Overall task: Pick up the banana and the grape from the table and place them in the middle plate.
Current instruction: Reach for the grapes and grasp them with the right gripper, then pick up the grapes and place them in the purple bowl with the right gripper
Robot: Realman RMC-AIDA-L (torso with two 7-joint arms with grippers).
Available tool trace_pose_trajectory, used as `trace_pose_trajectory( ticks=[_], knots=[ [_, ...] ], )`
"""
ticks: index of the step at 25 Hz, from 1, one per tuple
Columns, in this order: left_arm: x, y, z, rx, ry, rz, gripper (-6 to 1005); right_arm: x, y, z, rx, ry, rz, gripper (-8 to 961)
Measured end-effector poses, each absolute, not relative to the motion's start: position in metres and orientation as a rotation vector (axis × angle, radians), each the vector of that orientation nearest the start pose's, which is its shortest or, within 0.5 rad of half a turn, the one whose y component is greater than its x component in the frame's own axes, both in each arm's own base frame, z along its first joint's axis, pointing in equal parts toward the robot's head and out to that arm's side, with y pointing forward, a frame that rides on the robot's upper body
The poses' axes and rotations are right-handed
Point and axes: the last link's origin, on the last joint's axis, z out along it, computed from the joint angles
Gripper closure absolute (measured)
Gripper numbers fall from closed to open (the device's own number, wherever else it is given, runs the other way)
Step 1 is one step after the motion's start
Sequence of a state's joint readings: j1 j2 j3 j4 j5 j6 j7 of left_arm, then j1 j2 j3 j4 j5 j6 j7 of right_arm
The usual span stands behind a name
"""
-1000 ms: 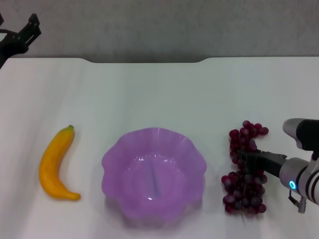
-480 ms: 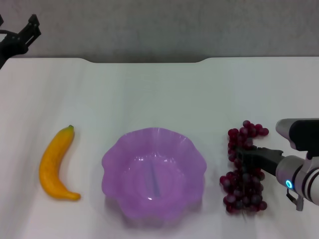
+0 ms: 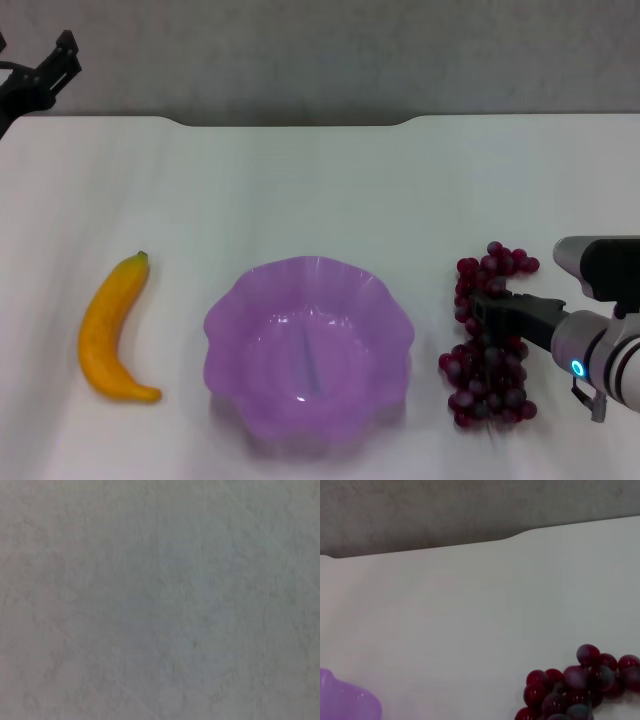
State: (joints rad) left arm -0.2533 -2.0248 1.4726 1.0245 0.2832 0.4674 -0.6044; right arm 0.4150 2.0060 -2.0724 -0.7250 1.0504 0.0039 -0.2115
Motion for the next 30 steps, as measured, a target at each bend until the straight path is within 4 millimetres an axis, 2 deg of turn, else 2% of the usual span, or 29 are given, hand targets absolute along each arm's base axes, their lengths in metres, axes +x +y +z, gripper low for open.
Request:
trace_pose_trajectory(
  ticks=[19,30],
  knots=[
    [-0.2544,0.3987,0.0862,-1.610,-0.526,-0.754,125,0.3059,0.3627,-0.0743,-1.847,1.130,0.295,638],
    [-0.2537,0.3993,0.0861,-1.611,-0.525,-0.756,125,0.3025,0.3596,-0.0804,-1.884,1.081,0.285,651]
  ],
)
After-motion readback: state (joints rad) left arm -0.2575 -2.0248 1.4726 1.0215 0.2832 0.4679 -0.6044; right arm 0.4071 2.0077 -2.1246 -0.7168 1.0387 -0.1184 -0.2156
